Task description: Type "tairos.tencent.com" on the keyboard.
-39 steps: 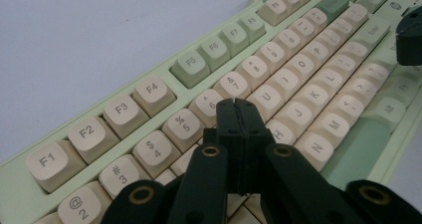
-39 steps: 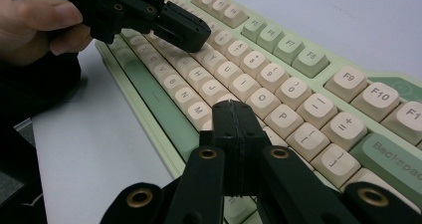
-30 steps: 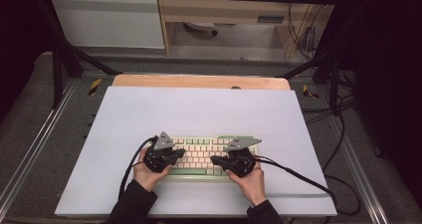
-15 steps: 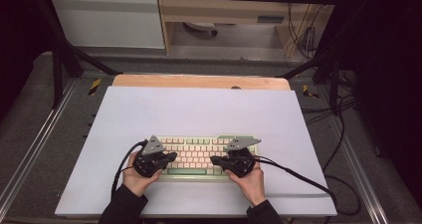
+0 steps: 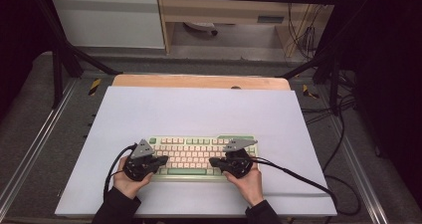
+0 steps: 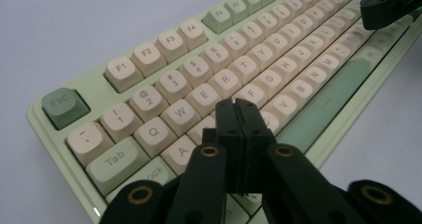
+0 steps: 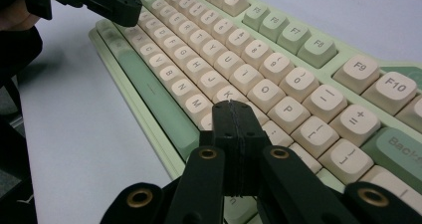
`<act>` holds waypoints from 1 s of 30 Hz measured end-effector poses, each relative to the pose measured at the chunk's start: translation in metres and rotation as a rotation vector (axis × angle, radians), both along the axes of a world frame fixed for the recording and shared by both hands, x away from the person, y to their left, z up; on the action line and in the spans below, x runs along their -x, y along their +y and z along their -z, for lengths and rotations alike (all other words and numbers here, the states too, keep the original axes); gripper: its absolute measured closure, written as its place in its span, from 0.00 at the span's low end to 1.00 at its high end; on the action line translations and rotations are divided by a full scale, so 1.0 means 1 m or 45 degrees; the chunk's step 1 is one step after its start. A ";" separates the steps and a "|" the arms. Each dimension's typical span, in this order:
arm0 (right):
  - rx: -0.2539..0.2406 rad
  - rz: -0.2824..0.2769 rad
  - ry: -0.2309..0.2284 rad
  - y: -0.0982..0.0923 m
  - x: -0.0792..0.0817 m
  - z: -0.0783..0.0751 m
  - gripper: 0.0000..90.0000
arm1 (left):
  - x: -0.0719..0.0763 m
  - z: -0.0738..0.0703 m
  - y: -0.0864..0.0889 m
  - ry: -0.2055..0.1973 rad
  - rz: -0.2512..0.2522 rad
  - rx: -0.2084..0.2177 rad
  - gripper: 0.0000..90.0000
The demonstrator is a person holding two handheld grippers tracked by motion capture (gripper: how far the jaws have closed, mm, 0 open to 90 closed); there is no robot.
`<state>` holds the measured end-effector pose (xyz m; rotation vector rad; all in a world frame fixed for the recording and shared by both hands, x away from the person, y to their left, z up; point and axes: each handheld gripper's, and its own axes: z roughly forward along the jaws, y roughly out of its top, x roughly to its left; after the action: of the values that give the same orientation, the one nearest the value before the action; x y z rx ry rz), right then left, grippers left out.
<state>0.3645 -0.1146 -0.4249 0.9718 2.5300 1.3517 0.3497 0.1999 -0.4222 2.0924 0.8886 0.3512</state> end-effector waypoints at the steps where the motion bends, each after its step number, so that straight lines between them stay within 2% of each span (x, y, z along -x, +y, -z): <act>1: -0.001 0.001 0.002 0.000 0.000 0.001 1.00 | 0.000 0.001 0.001 0.002 0.003 0.004 0.99; 6: 0.025 -0.005 0.014 0.002 -0.001 0.005 1.00 | 0.000 0.001 0.007 0.010 -0.012 0.025 0.99; 17: 0.039 -0.010 0.021 0.005 -0.002 0.012 1.00 | 0.001 0.000 0.009 0.009 -0.009 0.035 0.99; 24: 0.039 -0.010 0.023 0.005 -0.001 0.011 1.00 | 0.001 0.001 0.009 0.011 -0.009 0.040 0.99; 30: 0.029 -0.005 0.002 0.001 0.000 0.004 1.00 | 0.002 0.000 0.006 0.005 0.002 0.037 0.99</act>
<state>0.3645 -0.1138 -0.4287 0.9646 2.5443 1.3207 0.3482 0.2062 -0.4221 2.0680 0.8899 0.3315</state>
